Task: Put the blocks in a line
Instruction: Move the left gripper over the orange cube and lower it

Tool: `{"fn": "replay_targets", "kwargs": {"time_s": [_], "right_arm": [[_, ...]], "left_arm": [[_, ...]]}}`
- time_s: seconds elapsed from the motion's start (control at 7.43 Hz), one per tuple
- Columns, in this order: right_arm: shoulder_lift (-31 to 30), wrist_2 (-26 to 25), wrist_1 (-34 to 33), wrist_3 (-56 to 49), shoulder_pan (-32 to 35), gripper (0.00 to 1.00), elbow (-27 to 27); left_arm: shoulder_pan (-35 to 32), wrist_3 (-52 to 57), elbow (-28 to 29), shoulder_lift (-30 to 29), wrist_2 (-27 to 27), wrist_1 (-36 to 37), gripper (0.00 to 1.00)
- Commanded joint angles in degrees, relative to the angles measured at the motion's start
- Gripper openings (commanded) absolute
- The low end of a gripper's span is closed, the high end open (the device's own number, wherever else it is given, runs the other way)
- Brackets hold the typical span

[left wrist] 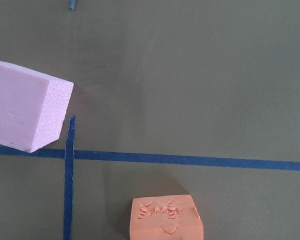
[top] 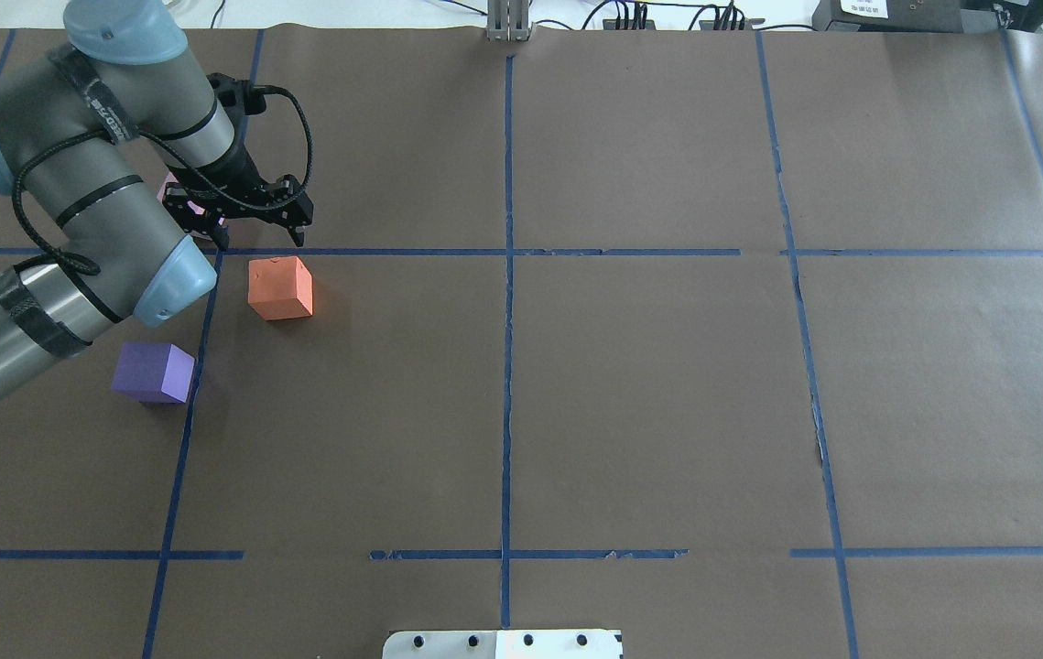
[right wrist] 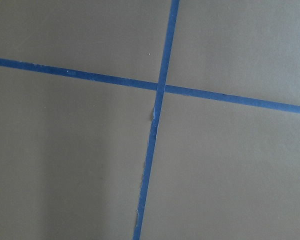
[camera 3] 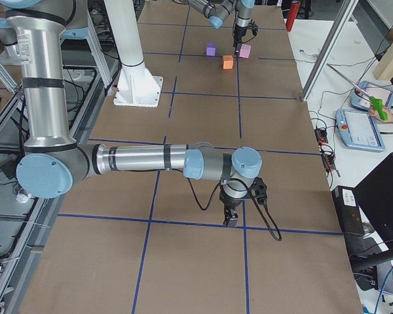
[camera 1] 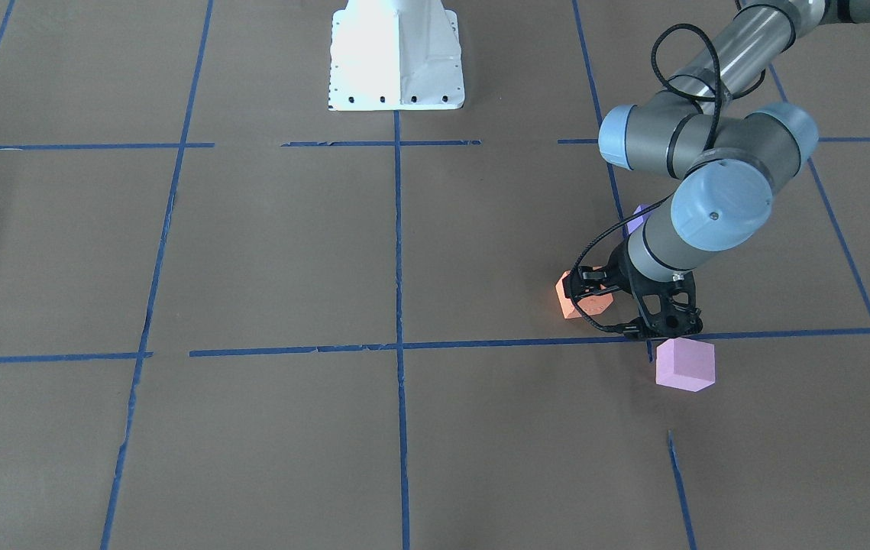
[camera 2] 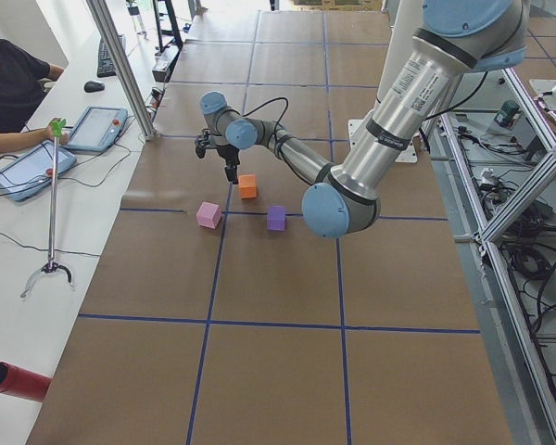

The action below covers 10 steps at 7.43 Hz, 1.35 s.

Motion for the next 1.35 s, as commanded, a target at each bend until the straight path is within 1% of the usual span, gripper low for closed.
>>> {"fn": "replay_targets", "kwargs": {"time_s": [0.0,0.81,1.21], "right_arm": [[0.00,0.00,0.00,-0.05,0.00,1.00,0.03],[0.00,0.00,0.00,-0.05,0.00,1.00,-0.06],[0.00,0.00,0.00,-0.05,0.00,1.00,0.03]], "left_arm": [[1.45,-0.33,0.19,0.19,2.01,-0.23,1.00],[3.47,-0.33,0.37,2.03,2.36,-1.19,1.00],[3.65,-1.82,2.83,2.04,2.37,-5.22,1.00]]}}
